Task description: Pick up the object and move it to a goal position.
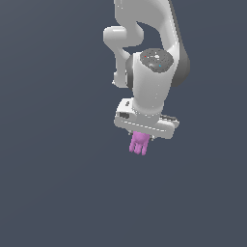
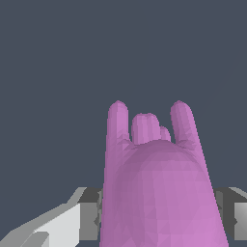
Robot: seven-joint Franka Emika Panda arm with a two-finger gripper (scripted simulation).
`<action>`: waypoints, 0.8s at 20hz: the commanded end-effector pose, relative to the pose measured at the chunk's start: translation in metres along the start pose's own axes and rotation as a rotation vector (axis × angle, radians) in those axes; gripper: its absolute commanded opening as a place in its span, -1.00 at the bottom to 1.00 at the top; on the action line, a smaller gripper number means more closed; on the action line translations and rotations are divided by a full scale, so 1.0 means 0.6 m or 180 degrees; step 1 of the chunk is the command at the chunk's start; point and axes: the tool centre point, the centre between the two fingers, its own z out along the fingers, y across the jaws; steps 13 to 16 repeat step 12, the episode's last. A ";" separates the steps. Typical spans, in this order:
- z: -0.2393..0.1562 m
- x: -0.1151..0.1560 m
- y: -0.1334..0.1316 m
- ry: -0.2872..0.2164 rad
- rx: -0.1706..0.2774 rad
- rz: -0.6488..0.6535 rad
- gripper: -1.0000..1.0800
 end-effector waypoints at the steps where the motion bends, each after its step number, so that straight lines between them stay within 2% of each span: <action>1: -0.036 -0.008 -0.002 -0.0002 -0.0001 0.0000 -1.00; 8: -0.098 -0.018 -0.006 -0.0002 -0.0001 0.0000 -1.00; 16: -0.107 -0.019 -0.007 -0.0002 -0.0001 0.0000 -1.00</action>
